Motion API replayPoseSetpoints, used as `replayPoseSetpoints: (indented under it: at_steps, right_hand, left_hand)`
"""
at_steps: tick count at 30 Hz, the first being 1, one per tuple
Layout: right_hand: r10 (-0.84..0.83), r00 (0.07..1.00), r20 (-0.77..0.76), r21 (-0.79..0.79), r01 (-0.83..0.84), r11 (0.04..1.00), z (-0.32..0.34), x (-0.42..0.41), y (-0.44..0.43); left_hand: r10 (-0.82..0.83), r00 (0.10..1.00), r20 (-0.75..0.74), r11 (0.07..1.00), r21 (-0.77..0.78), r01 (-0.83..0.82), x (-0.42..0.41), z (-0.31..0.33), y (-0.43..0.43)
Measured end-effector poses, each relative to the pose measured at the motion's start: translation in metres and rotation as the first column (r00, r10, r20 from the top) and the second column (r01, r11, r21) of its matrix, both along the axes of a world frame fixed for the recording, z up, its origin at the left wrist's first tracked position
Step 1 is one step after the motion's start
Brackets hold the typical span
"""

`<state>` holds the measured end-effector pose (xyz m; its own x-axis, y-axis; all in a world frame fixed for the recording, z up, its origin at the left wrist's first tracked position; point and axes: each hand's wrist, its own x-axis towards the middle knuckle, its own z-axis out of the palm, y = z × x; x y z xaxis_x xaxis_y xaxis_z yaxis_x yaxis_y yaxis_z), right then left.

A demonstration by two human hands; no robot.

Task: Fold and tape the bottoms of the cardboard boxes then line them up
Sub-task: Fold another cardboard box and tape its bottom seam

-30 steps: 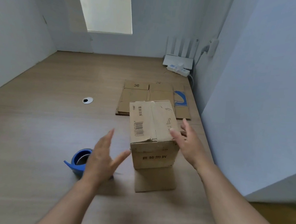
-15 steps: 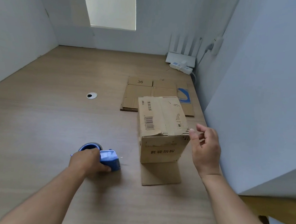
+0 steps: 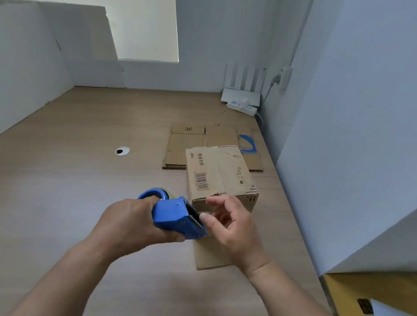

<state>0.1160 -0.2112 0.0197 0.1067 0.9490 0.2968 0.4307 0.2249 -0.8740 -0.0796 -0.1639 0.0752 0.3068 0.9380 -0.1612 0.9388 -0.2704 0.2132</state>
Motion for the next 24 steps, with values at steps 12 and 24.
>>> replayPoseSetpoints:
  at_steps: [12,24]
  right_hand:
    - [-0.125,0.987,-0.096,-0.008,0.125,0.992,0.016,0.013,-0.005]
    - [-0.45,0.876,-0.176,-0.226,0.409,0.884,0.018,0.073,0.009]
  left_hand:
    - [-0.122,0.979,0.162,0.971,-0.187,0.152,0.009,0.017,-0.003]
    - [0.029,0.988,0.152,0.964,-0.266,0.012,-0.053,0.046,0.044]
